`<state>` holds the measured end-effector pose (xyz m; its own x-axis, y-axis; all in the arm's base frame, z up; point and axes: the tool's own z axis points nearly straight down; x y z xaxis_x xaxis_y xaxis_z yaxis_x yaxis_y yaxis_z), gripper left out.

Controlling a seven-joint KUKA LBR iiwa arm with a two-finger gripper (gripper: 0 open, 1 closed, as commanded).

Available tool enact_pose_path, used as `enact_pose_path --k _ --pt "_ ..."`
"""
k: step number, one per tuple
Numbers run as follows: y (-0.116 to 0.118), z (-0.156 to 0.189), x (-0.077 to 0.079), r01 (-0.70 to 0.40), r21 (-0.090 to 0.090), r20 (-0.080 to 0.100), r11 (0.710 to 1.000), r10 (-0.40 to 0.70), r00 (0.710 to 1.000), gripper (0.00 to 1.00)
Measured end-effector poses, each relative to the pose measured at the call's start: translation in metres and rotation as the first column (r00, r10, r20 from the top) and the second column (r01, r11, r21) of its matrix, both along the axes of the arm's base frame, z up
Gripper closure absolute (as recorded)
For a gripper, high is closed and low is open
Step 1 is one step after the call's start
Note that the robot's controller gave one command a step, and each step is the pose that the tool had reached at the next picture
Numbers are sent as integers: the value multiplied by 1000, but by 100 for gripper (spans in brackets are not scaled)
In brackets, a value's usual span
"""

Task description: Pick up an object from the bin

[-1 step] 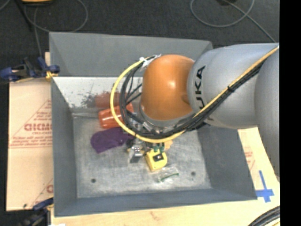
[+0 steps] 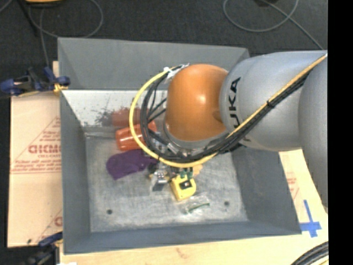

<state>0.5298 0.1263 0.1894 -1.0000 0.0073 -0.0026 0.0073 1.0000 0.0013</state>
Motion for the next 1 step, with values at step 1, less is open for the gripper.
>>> enact_pose_path --k 1 --pt "-3 -25 44 -30 1 9 1000 30 1000 0"
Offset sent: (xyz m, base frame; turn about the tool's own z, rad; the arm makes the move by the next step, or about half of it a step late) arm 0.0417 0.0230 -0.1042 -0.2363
